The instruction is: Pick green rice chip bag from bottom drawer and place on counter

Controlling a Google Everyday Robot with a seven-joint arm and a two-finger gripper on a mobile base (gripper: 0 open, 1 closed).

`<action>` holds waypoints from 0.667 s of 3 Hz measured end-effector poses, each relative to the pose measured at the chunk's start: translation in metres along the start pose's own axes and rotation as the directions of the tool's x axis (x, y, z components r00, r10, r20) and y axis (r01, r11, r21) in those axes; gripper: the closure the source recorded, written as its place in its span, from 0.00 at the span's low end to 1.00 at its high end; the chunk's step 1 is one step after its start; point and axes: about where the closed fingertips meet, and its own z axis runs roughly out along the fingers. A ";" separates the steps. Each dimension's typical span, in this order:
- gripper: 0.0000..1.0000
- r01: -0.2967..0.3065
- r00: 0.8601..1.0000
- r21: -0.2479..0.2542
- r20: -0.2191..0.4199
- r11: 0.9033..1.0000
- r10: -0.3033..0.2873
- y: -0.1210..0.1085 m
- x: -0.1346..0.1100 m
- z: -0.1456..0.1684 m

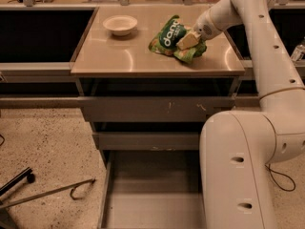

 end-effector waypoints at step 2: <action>0.34 0.000 1.000 0.000 0.000 1.000 0.000 0.000 0.000 0.000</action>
Offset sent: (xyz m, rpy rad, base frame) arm 0.0000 0.0000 0.0000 0.0000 0.0000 0.0000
